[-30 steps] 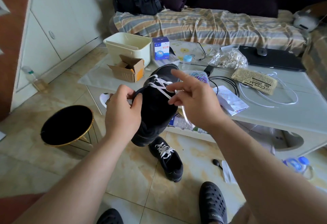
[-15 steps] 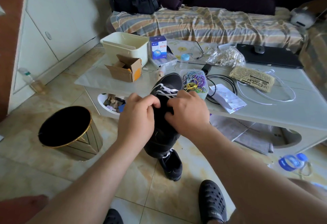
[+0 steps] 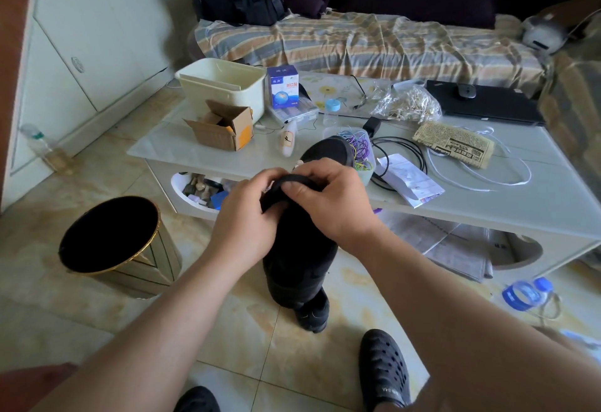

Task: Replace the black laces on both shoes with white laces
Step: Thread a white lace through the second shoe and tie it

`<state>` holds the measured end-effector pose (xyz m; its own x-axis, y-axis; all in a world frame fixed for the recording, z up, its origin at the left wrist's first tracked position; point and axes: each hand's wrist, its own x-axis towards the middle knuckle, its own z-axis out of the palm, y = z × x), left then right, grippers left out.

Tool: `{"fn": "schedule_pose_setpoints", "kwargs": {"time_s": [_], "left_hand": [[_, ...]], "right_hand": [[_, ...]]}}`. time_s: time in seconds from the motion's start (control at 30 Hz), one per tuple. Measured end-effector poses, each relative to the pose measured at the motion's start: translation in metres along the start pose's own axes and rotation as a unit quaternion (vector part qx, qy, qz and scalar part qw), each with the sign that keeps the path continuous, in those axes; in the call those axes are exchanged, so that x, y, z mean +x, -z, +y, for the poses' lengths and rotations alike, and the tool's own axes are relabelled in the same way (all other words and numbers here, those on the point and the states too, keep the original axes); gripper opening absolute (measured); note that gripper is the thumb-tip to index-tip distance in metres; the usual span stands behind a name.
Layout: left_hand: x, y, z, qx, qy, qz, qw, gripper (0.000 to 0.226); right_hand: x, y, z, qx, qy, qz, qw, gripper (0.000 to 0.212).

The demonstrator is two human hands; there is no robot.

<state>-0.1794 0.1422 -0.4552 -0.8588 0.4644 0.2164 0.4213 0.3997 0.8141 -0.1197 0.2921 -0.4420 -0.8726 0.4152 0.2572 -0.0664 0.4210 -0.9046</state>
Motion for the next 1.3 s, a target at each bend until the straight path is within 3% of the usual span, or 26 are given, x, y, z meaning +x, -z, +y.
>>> {"fn": "schedule_pose_setpoints", "kwargs": {"time_s": [0.1,0.17,0.27,0.37,0.47,0.6,0.7,0.83,0.93,1.0,1.1,1.3], "left_hand": [[0.001,0.008,-0.003,0.019,0.013,0.023,0.999,0.039],[0.002,0.012,-0.004,0.042,0.025,0.050,0.998,0.042],[0.003,0.015,-0.001,0.059,0.045,0.085,0.994,0.043],[0.004,0.021,0.004,0.065,0.061,0.115,0.989,0.043],[0.004,0.027,0.007,0.089,0.050,0.122,0.987,0.040],[0.000,0.028,0.012,0.143,0.011,0.130,0.981,0.040],[-0.001,0.025,0.014,0.161,0.009,0.142,0.977,0.038],[-0.001,0.023,0.019,0.172,0.005,0.163,0.972,0.036],[-0.003,0.022,0.024,0.171,-0.006,0.173,0.970,0.036],[-0.006,0.020,0.030,0.165,-0.030,0.187,0.968,0.037],[-0.012,0.017,0.039,0.149,-0.071,0.213,0.963,0.036],[-0.015,0.016,0.046,0.100,-0.094,0.225,0.965,0.036]], "right_hand": [[-0.002,0.010,-0.008,0.095,-0.007,-0.096,0.991,0.008],[0.003,0.019,-0.014,0.226,-0.074,-0.137,0.962,0.032],[0.014,0.036,-0.016,0.235,-0.136,-0.083,0.959,0.056],[0.015,0.044,-0.016,0.164,-0.116,-0.046,0.978,0.070],[0.012,0.051,-0.019,0.167,-0.092,0.000,0.982,0.073],[0.006,0.053,-0.035,0.176,-0.064,0.057,0.981,0.061],[0.001,0.043,-0.044,0.139,-0.058,0.034,0.988,0.053],[-0.013,0.012,-0.041,-0.028,0.007,-0.032,0.999,0.042],[-0.018,-0.006,-0.024,-0.172,0.107,0.020,0.979,0.030],[-0.014,-0.007,-0.016,-0.229,0.118,0.066,0.964,0.029],[-0.008,-0.001,-0.013,-0.246,0.095,0.106,0.959,0.027],[-0.006,0.009,-0.027,-0.153,0.041,0.161,0.974,0.035]]}}
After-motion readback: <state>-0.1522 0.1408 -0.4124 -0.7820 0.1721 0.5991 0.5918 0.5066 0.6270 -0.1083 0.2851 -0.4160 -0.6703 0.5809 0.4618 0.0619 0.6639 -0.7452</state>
